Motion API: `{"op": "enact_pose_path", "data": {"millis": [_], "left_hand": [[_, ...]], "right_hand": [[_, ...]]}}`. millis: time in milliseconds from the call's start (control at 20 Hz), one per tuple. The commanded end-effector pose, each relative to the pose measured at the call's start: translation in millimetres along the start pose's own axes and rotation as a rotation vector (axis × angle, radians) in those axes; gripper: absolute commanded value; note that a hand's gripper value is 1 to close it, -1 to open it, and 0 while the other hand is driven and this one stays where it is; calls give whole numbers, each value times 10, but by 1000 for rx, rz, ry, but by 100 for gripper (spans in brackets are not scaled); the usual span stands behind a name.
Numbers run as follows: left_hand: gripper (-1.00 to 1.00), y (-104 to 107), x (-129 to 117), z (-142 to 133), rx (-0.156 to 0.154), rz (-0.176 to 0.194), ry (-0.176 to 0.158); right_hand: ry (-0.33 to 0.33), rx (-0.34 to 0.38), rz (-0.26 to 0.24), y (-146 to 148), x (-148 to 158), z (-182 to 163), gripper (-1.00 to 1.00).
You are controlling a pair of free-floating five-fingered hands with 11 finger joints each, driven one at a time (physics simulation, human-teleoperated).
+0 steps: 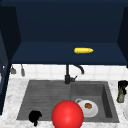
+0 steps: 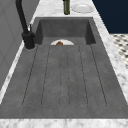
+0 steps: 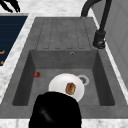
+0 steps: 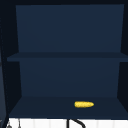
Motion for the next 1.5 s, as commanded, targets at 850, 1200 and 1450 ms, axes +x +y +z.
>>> {"op": "enact_pose_path", "data": {"millis": [850, 1200, 1450], "left_hand": [[0, 0, 0, 0, 0, 0, 0], [0, 0, 0, 0, 0, 0, 0], [0, 0, 0, 0, 0, 0, 0]], "right_hand": [[1, 24, 26, -314, -164, 168, -100], [-24, 69, 49, -623, -31, 338, -100], [-11, 77, 86, -844, 107, 449, -100]]}}
